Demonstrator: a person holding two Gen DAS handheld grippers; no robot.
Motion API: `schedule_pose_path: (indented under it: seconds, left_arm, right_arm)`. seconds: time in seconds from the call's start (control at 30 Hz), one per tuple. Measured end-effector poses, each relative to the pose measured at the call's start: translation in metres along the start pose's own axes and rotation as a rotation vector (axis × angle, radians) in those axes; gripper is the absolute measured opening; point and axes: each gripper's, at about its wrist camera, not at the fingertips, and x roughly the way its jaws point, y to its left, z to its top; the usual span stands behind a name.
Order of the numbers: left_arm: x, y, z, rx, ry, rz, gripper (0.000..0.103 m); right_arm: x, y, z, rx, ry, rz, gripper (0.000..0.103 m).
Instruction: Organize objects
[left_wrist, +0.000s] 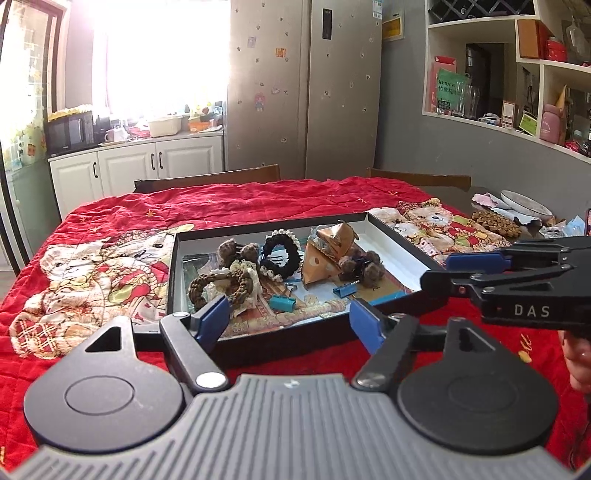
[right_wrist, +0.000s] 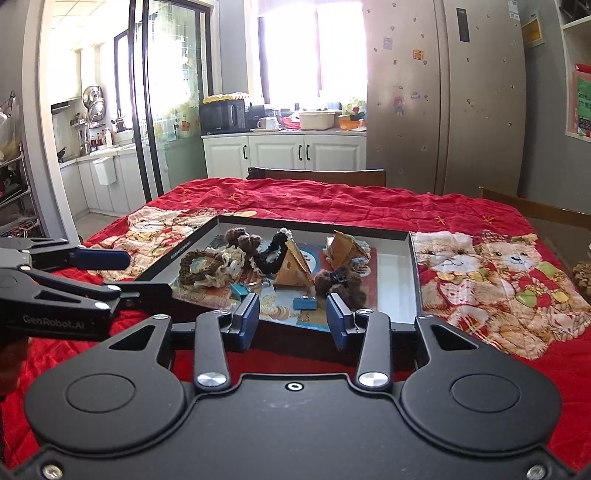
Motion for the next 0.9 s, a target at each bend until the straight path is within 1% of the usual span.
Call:
schedule_pose_path:
  seconds: [0.13, 0.33, 0.4, 0.53, 0.63, 0.73, 0.9]
  left_arm:
    - [-0.008, 0.001, -0.003, -0.008, 0.003, 0.0, 0.085]
    - [-0.022, -0.004, -0.008, 0.007, -0.001, 0.0, 0.088]
    - [-0.026, -0.006, -0.009, 0.011, -0.005, -0.005, 0.088]
    - [-0.034, -0.012, -0.012, 0.035, -0.007, -0.01, 0.093]
    - [-0.038, -0.016, -0.014, 0.047, -0.001, -0.011, 0.094]
    - [-0.04, -0.016, -0.017, 0.032, 0.01, -0.022, 0.096]
    - [-0.042, -0.015, -0.023, 0.005, 0.014, 0.004, 0.101]
  right_arm:
    - [-0.011, -0.001, -0.003, 0.012, 0.009, 0.005, 0.041]
    - [-0.029, 0.003, -0.006, 0.004, 0.005, 0.005, 0.051]
    - [-0.033, 0.005, -0.007, 0.002, 0.009, 0.008, 0.052]
    - [-0.04, 0.012, -0.01, -0.012, 0.02, 0.013, 0.054]
    - [-0.044, 0.015, -0.012, -0.018, 0.032, 0.015, 0.056]
    - [-0.047, 0.019, -0.015, -0.02, 0.04, 0.017, 0.058]
    - [-0.052, 0.022, -0.018, -0.009, 0.043, 0.012, 0.059]
